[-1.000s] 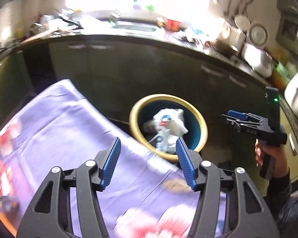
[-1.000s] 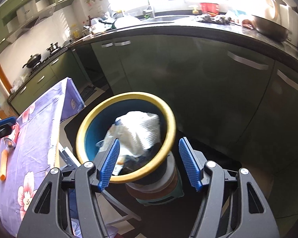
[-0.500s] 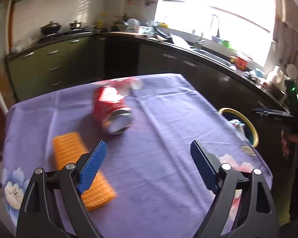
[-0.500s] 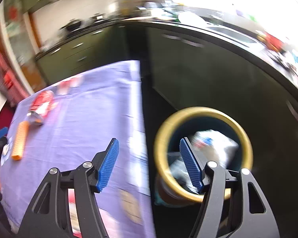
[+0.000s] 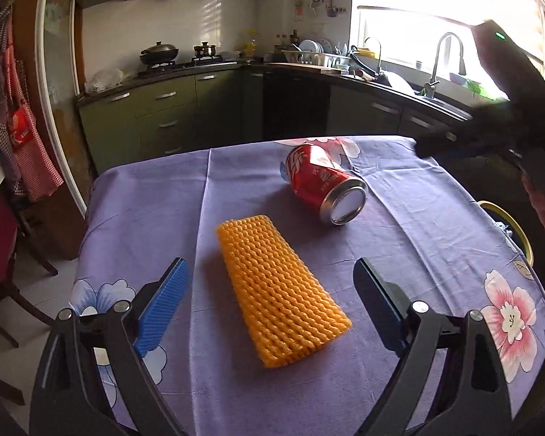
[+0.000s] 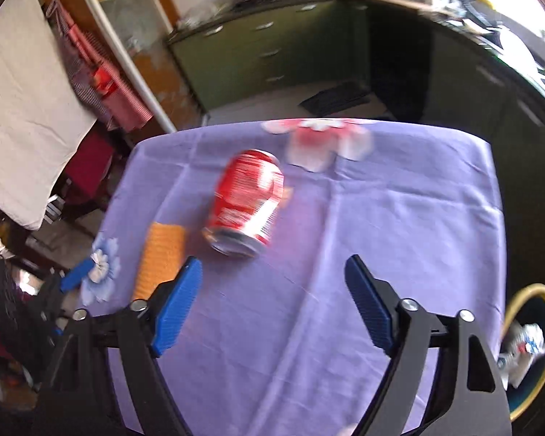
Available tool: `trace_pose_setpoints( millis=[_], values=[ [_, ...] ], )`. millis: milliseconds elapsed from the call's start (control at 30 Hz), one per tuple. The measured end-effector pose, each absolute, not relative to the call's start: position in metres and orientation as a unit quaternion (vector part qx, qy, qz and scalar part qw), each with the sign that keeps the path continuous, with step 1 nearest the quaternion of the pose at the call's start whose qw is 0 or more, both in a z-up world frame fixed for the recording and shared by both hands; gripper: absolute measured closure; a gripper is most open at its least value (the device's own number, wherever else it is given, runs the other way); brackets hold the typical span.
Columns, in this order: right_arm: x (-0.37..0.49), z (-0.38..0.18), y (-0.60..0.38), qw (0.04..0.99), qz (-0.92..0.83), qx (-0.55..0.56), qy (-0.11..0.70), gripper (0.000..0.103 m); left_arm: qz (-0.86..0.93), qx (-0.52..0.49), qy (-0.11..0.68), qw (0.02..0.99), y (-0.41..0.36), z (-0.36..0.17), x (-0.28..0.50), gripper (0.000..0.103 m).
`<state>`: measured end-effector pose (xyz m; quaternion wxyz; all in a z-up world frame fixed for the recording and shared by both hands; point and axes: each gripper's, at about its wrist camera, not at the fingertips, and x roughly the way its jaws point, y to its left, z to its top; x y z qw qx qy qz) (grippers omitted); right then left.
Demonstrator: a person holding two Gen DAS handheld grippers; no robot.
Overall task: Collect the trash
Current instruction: 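Move the right gripper to the red Coca-Cola can and grasp it, then carry the Coca-Cola can over the bin and open the right gripper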
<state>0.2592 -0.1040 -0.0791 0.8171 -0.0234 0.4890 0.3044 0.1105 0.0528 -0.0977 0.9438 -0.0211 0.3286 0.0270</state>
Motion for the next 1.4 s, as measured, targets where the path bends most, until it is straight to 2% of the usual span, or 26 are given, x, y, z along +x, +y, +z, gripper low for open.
trace_pose_setpoints(
  millis=[67,233,433,900,1000,1400],
  values=[
    [0.273,-0.081,-0.081,0.8,0.311,-0.03,0.512,0.012,0.023,-0.028,0.328,0.944,0.054,-0.097,0.11,0.016],
    [0.311,-0.104,-0.043,0.751,0.289,-0.036,0.592,0.012,0.029,-0.03,0.328,0.944,0.056,-0.099,0.111,0.016],
    [0.346,-0.134,-0.017,0.723,0.247,-0.048,0.643,0.012,0.028,-0.04,0.335,0.941,0.059,-0.103,0.113,0.016],
    [0.366,-0.167,0.021,0.705,0.227,-0.09,0.666,0.019,0.021,-0.036,0.346,0.937,0.055,-0.107,0.115,0.015],
    [0.366,-0.171,0.022,0.703,0.221,-0.097,0.669,0.03,0.021,-0.036,0.347,0.937,0.055,-0.108,0.115,0.015],
    [0.346,-0.162,0.023,0.71,0.237,-0.104,0.655,0.031,0.021,-0.031,0.347,0.937,0.054,-0.109,0.115,0.015]
  ],
)
